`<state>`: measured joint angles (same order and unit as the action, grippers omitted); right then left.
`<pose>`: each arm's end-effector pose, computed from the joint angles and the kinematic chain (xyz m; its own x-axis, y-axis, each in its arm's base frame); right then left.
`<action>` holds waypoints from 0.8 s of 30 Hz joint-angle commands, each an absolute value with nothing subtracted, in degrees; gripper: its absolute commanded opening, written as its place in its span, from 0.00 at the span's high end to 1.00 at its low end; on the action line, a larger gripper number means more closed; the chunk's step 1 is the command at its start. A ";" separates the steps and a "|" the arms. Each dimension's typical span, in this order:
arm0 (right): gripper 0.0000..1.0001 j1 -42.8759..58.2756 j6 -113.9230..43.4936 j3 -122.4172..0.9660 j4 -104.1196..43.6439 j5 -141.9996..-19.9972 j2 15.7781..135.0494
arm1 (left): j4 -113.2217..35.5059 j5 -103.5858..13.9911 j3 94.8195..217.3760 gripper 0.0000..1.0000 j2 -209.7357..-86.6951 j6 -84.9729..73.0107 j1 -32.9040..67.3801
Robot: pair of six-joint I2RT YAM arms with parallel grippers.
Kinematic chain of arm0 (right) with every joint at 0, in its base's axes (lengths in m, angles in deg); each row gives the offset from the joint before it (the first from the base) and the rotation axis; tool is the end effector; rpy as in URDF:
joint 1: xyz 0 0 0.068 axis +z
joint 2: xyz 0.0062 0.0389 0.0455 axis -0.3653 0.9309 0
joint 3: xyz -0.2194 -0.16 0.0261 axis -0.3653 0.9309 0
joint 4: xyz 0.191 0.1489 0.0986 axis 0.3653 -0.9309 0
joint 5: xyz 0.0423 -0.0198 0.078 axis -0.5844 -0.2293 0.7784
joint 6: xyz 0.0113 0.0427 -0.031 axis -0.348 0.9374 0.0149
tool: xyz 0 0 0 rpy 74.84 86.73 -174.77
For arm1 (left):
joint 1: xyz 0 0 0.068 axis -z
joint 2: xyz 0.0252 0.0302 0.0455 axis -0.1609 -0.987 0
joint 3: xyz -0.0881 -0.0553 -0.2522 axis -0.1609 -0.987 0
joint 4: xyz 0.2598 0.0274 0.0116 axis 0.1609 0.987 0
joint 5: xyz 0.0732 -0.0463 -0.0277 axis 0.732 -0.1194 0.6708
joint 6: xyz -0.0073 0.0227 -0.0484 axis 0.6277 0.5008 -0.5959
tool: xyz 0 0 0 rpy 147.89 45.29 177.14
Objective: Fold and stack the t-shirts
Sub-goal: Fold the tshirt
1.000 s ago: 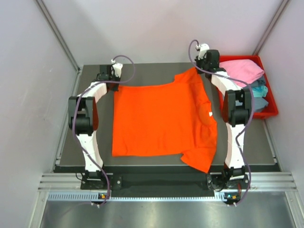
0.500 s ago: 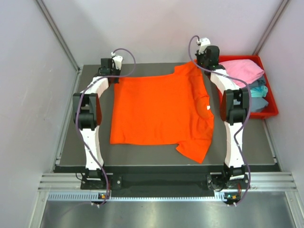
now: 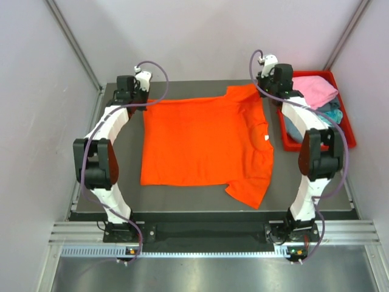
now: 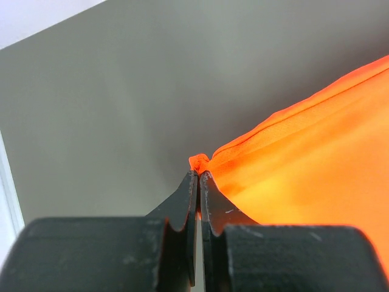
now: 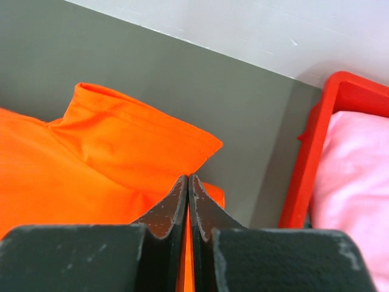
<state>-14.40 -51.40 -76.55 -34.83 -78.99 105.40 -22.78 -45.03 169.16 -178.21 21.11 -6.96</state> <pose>0.4607 0.0629 0.2884 -0.3664 -0.2068 -0.9072 -0.3357 0.9387 -0.0784 0.4307 -0.0225 0.2785 -0.4971 0.2847 -0.8197 0.3059 0.9415 0.1414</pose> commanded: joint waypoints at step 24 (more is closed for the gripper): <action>1.00 -11.94 -50.47 -51.90 -41.07 -75.81 80.20 | -17.86 -50.60 150.99 1.00 -163.25 17.82 -7.24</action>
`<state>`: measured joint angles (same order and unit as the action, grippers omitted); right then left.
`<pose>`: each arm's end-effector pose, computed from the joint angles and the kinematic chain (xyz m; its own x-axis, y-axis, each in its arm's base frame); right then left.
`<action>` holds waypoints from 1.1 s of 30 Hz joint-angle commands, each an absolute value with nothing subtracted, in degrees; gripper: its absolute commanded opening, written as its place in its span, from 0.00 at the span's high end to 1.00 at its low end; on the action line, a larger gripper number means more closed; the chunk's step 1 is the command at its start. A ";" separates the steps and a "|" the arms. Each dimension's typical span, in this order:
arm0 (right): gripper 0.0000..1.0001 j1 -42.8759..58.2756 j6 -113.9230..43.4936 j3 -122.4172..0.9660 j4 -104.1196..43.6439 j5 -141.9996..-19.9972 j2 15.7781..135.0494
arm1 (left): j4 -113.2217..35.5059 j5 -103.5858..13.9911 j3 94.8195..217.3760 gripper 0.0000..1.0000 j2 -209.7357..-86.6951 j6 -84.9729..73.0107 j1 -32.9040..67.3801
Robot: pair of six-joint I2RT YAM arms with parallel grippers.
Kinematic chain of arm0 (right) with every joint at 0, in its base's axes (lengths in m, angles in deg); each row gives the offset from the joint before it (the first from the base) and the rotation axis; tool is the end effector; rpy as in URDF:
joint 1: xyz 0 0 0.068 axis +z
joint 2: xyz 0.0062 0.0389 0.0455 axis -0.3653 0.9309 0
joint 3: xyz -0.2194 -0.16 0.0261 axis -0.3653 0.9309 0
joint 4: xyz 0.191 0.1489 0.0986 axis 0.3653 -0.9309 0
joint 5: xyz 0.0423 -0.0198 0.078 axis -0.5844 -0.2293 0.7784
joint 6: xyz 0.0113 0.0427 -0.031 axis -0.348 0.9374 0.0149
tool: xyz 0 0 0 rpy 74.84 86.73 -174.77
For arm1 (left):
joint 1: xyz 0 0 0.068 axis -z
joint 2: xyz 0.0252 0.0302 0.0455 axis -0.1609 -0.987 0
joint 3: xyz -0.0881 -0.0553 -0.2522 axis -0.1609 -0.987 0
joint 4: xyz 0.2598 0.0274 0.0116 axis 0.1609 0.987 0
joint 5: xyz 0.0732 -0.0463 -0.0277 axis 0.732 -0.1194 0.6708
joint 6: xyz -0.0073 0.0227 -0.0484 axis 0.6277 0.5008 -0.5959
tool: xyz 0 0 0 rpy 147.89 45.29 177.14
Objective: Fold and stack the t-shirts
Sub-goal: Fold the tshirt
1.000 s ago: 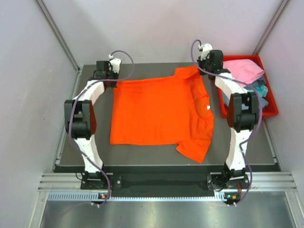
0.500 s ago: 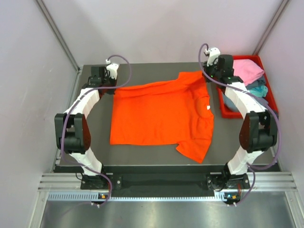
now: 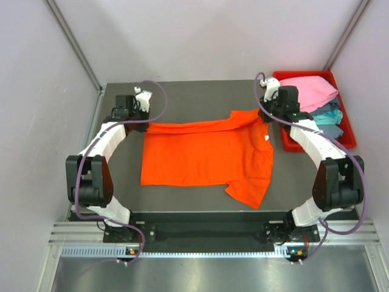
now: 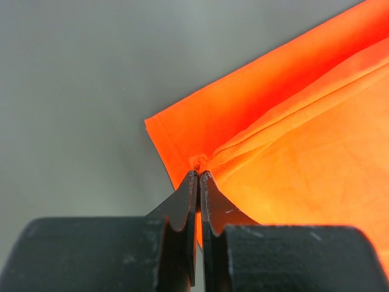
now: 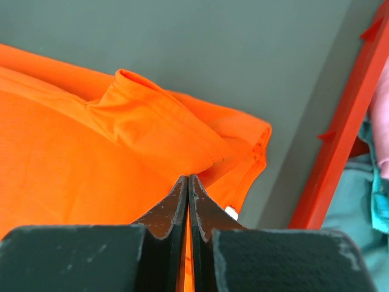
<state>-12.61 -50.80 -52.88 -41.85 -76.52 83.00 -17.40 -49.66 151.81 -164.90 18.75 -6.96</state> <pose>0.3500 0.0619 0.2868 -0.4838 -0.2258 -0.8456 -0.4021 0.9155 -0.0144 0.3559 -0.0223 0.2566 -0.6243 0.2468 -0.7412 0.3548 0.9349 0.0125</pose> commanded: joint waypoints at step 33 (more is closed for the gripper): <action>0.50 -10.27 -47.84 -77.36 -45.19 -68.08 106.03 | -7.76 -57.54 171.90 0.40 -182.22 9.83 -7.15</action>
